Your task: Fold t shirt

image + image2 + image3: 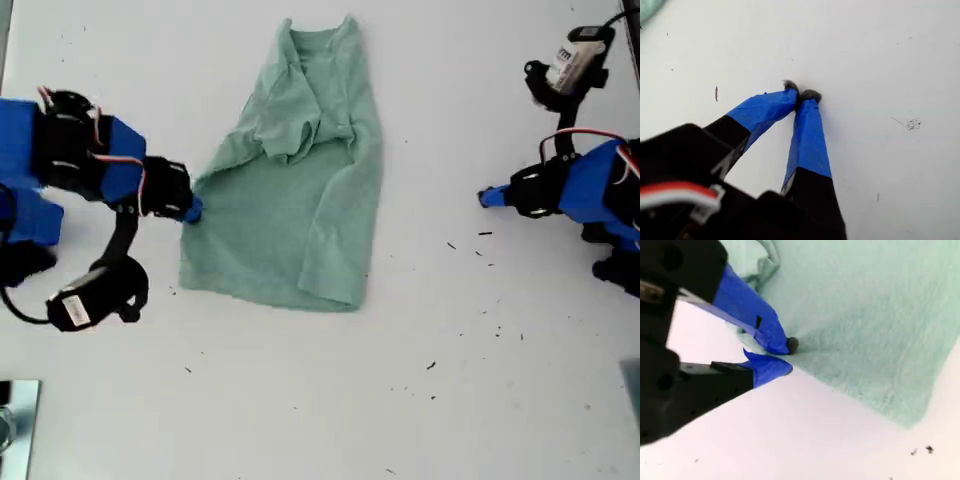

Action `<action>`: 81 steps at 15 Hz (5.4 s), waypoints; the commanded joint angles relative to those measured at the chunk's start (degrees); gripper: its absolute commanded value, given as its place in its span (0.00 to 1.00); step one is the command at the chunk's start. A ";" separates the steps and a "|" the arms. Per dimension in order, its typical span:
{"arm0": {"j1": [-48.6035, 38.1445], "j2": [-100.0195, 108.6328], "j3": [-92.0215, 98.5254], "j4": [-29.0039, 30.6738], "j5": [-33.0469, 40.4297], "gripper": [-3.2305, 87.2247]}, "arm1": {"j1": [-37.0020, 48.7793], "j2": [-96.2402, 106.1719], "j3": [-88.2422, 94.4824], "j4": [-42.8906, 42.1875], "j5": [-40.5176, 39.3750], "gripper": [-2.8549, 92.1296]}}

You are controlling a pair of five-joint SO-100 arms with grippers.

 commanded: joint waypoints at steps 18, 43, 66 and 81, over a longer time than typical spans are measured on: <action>6.77 -15.38 -52.12 18.02 7.12 0.16 | -0.79 3.78 1.49 1.49 0.62 0.06; 18.02 19.07 -2.64 -11.69 -7.12 0.28 | -25.84 -76.11 -94.83 22.68 11.78 0.39; 23.55 -48.34 -47.55 -11.07 1.14 0.03 | -36.65 -114.08 -114.08 13.62 16.88 0.03; -9.23 -8.61 -14.24 -18.63 14.85 0.03 | -7.03 -103.10 -109.42 -6.24 -17.75 0.21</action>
